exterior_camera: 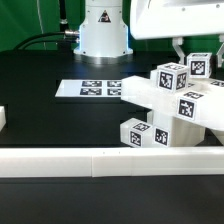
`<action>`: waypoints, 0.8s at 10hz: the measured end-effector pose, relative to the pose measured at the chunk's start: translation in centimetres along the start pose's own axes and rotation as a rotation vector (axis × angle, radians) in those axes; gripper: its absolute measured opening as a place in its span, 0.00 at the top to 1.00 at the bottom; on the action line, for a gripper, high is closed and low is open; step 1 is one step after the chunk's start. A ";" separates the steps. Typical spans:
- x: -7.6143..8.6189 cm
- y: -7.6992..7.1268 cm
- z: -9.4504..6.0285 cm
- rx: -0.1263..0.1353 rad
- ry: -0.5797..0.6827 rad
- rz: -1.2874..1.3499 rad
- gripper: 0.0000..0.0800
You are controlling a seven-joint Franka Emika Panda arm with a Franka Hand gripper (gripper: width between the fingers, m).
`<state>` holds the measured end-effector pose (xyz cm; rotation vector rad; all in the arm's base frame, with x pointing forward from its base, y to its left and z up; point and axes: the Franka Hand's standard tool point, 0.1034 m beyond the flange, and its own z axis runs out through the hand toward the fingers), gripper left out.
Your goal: Assemble chair
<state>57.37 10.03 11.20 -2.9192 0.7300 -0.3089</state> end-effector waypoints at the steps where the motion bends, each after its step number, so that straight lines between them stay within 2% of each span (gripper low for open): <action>1: 0.0 0.0 0.0 0.008 0.003 0.096 0.65; 8: 0.1 -0.1 -0.1 0.042 -0.005 0.622 0.65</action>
Offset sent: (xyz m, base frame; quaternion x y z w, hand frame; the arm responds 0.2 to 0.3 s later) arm -0.0034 -0.0030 -0.0024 -0.0070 0.0035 0.1503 0.9886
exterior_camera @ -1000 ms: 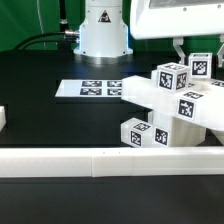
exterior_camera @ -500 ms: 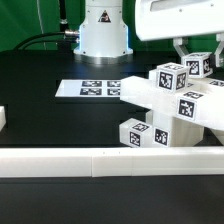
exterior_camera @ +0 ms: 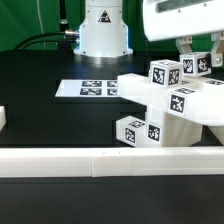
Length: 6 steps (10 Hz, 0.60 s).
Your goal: Assemble chair
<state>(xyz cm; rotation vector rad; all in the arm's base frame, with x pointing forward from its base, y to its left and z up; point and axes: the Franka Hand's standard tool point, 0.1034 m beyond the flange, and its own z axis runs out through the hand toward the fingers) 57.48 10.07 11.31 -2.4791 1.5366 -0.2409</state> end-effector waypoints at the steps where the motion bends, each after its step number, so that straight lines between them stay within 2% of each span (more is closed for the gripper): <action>1: 0.0 0.0 0.0 0.004 -0.006 0.076 0.65; 2: -0.1 0.0 0.0 0.004 -0.006 0.090 0.65; 3: -0.1 0.0 0.0 0.003 -0.006 0.078 0.52; 4: -0.1 0.0 0.0 0.003 -0.006 0.076 0.35; 5: 0.1 0.0 0.0 0.003 -0.006 0.041 0.23; 6: 0.3 0.0 -0.1 0.004 -0.004 0.013 0.23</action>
Offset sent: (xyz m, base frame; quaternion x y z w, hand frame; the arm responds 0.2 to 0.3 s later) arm 0.0000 0.0000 0.0000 0.0000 0.0000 0.0000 1.0000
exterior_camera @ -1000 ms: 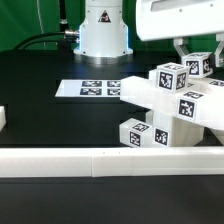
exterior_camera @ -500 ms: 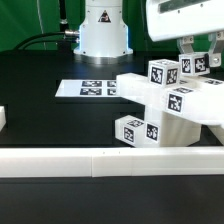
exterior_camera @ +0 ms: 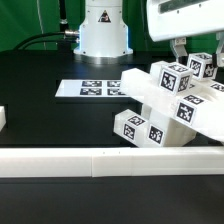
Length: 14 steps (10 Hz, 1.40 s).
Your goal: Assemble chair
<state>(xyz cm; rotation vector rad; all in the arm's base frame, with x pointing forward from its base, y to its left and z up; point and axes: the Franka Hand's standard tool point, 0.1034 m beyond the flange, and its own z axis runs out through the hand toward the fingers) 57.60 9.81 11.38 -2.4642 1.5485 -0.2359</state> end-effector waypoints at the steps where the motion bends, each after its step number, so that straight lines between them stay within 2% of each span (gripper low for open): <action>1: 0.1 0.0 0.0 0.001 0.001 -0.084 0.19; 6: 0.4 0.3 0.2 -0.006 0.002 -0.397 0.19; 14: 0.7 0.3 0.1 -0.005 0.002 -0.433 0.19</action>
Offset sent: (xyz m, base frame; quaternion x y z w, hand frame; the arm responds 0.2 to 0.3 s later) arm 0.0006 -0.0036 0.0003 -0.0003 -0.0024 -0.1933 0.9811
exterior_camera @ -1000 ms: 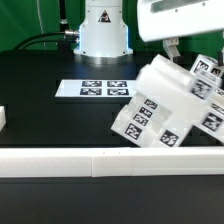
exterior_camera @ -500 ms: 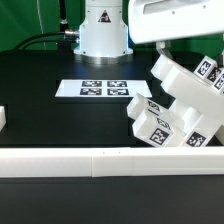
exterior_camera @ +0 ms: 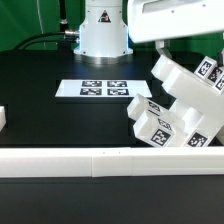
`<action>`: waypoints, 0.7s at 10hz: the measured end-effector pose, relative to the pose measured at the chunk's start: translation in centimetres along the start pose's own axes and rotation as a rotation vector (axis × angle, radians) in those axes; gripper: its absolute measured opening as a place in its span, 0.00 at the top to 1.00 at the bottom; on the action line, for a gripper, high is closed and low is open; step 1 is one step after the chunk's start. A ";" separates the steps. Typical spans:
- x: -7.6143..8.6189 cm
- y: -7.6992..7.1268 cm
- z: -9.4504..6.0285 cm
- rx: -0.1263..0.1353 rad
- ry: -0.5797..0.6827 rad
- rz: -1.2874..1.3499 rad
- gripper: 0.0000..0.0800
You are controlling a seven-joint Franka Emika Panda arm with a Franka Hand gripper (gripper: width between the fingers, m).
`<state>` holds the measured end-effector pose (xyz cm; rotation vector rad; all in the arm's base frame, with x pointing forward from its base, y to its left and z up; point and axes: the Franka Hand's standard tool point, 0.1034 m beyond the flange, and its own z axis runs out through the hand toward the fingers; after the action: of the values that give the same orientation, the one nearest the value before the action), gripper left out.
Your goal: Assemble chair
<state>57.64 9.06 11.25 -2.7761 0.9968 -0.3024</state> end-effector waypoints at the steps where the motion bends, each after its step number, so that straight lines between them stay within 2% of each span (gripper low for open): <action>1: 0.6 0.3 -0.8 -0.001 -0.007 -0.086 0.19; 4: 3.2 1.8 -3.3 0.010 -0.004 -0.158 0.19; 7: 3.2 1.9 -3.1 0.007 -0.005 -0.157 0.19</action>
Offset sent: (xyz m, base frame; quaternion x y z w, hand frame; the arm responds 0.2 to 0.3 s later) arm -0.0027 -0.0358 0.0287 0.0071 -0.0203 -0.0694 0.9974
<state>58.07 5.25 14.19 -2.8524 0.7760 -0.3188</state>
